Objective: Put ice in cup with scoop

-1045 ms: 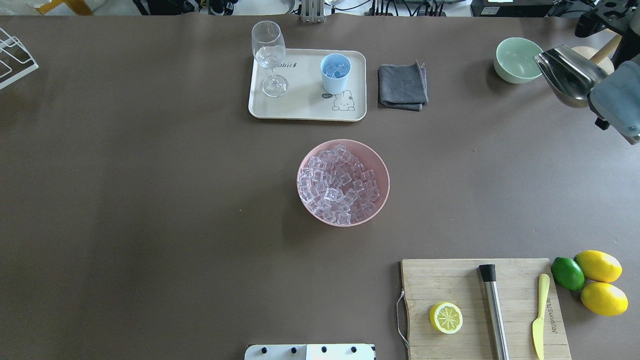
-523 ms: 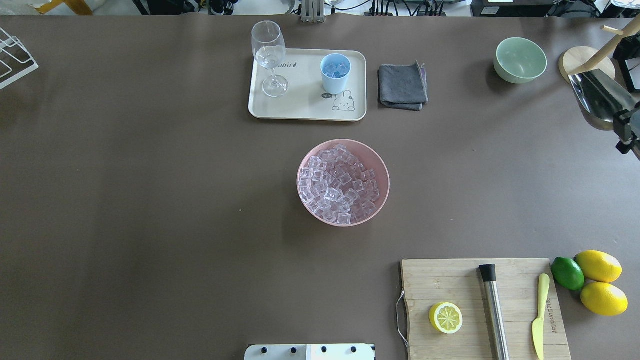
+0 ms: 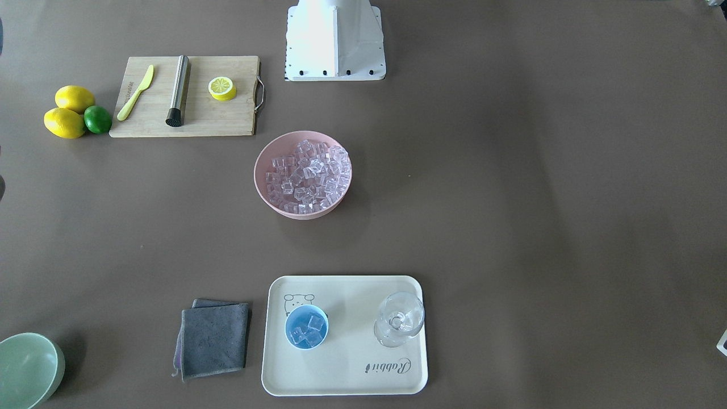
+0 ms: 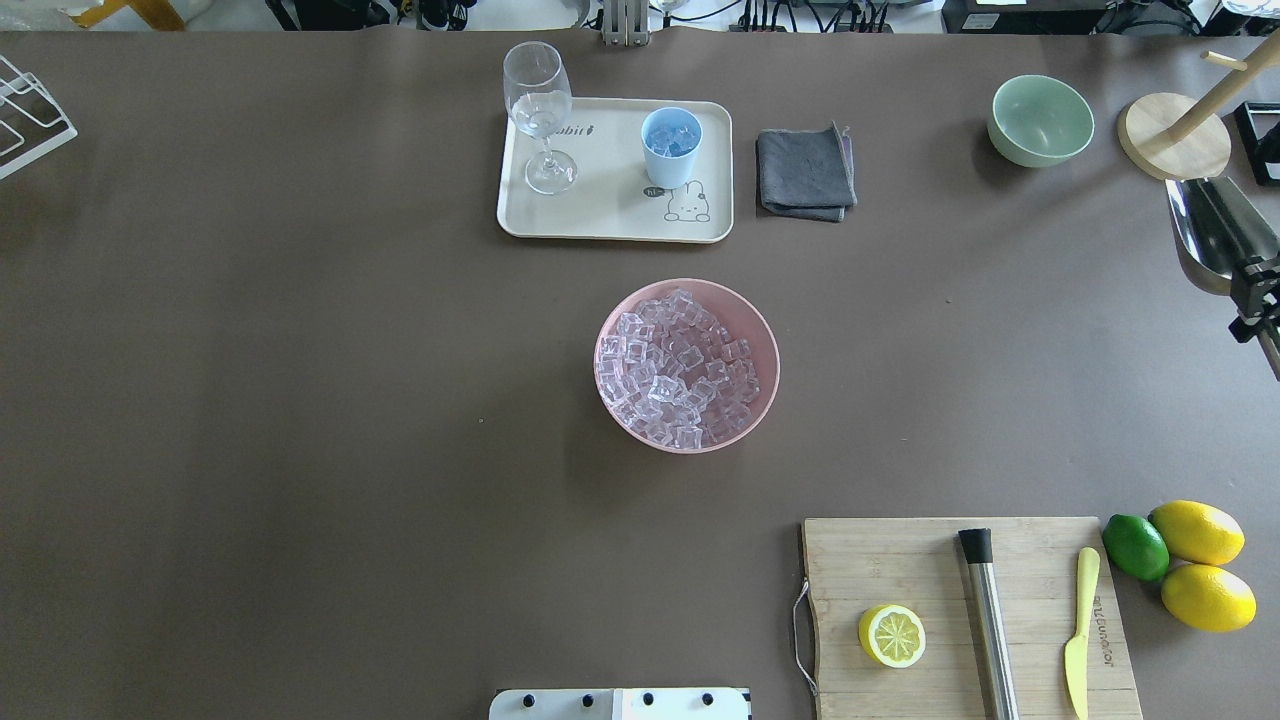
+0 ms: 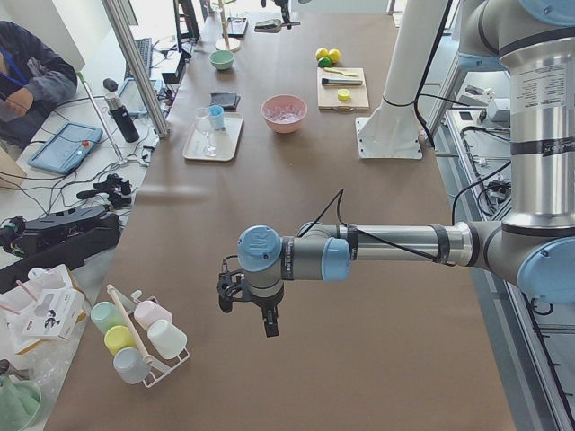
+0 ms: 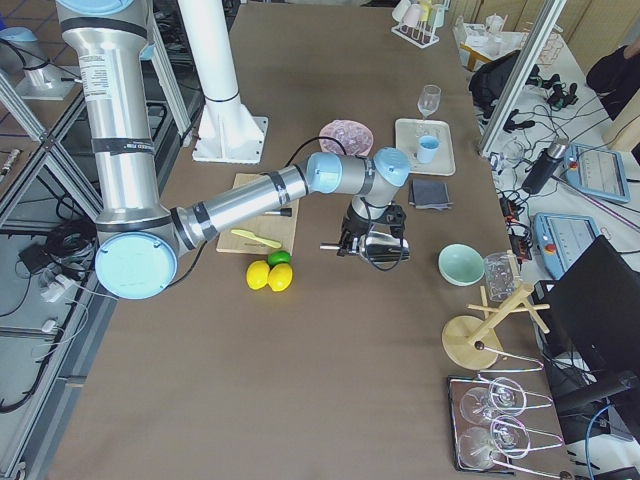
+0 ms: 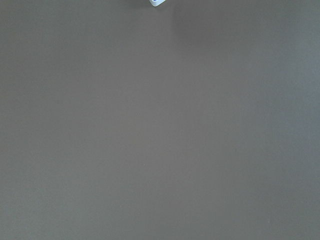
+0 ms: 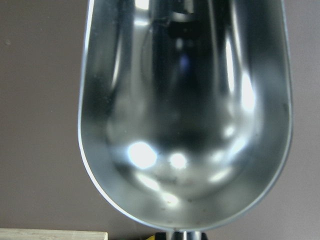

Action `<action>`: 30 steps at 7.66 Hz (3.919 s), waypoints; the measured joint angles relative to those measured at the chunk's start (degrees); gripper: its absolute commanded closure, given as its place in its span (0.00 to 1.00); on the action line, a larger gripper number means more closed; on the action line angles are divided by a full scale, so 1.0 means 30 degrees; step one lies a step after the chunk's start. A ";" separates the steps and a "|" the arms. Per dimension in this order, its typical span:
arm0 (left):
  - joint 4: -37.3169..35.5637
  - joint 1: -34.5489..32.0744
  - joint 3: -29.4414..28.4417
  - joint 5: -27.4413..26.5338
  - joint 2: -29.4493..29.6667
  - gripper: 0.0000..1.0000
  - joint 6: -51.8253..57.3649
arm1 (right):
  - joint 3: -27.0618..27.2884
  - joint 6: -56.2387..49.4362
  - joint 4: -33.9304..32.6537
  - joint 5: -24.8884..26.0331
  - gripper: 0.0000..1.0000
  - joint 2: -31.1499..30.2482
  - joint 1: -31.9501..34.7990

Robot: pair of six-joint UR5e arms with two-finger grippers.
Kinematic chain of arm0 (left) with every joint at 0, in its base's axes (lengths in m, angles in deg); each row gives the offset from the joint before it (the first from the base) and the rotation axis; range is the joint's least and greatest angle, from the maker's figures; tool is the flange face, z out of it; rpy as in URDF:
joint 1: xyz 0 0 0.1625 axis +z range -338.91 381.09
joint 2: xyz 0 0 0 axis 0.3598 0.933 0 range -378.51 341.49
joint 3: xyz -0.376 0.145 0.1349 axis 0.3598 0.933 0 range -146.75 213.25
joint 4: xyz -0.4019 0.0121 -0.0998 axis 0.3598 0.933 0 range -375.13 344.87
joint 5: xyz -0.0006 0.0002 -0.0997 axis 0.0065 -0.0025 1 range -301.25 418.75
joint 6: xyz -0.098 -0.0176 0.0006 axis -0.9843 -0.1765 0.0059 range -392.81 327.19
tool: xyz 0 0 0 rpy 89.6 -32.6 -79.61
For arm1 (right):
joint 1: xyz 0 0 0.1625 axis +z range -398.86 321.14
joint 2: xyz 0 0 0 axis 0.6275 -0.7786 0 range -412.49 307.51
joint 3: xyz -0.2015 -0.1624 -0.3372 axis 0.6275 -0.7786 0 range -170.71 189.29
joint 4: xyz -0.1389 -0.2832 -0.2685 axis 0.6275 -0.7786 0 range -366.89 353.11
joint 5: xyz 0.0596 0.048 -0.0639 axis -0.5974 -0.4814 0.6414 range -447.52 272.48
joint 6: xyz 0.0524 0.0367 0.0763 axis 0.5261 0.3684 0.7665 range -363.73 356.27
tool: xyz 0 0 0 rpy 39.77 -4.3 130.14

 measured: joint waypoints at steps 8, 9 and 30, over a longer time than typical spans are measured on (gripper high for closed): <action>0.0015 0.0010 -0.0059 0.0000 0.0000 0.02 0.0027 | -0.4285 0.1635 0.7050 -0.2241 1.00 -0.2242 -0.1476; 0.0024 0.0065 -0.0093 0.0000 0.0001 0.02 0.0029 | -0.4674 0.1627 0.7077 -0.2380 1.00 -0.2203 -0.1695; 0.0000 0.0207 -0.0172 -0.0010 0.0010 0.02 0.0028 | -0.3227 -0.8099 0.3236 0.0542 0.00 -0.1908 0.9356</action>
